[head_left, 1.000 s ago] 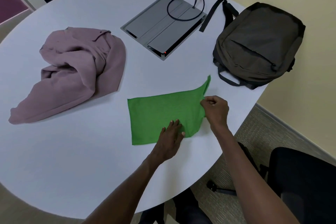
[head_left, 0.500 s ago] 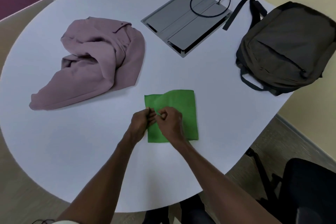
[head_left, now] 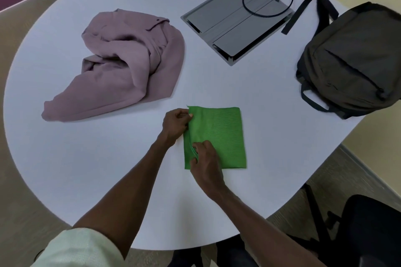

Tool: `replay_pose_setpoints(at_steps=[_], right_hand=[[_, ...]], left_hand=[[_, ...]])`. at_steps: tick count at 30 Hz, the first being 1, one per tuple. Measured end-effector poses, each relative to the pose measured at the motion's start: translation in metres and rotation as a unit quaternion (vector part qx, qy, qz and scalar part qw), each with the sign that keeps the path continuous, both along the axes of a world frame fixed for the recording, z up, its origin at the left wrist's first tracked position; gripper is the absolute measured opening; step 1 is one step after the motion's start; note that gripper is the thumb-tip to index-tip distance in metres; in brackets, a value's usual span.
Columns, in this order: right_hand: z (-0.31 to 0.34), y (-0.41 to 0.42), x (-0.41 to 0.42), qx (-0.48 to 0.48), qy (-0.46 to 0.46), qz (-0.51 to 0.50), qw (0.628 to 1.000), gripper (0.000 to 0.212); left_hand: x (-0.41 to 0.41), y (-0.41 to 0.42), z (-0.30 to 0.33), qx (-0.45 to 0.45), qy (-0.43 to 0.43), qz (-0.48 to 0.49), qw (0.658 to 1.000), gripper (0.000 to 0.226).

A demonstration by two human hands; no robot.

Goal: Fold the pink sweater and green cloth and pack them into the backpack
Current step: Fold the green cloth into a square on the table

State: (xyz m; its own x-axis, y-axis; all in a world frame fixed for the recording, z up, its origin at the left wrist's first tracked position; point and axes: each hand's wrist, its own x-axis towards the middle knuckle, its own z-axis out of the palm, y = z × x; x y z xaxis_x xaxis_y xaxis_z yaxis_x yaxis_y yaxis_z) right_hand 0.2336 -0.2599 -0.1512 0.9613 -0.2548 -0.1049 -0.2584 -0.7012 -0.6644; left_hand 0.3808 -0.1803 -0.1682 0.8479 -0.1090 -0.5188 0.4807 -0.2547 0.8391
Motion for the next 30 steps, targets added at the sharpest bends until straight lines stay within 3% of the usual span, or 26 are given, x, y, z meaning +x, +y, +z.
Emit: replay_pose_setpoints(at_steps=[4,10,25,30], right_hand=[[-0.004,0.011,-0.016,-0.034,-0.009,0.005,0.999,0.038],[-0.007,0.015,-0.020,-0.065,-0.052,0.036,0.996,0.042],[-0.047,0.004,-0.035,-0.125,-0.123,0.116,0.978,0.022],[-0.046,0.004,-0.035,-0.142,-0.118,0.122,0.975,0.020]], left_hand=[[0.005,0.005,-0.015,0.052,0.000,-0.013,0.999,0.004],[0.010,0.008,-0.021,0.035,0.013,-0.011,0.999,0.007],[0.008,0.003,-0.019,0.068,-0.049,-0.015,0.996,0.012],[0.005,0.000,-0.015,0.158,-0.126,-0.039,0.978,0.012]])
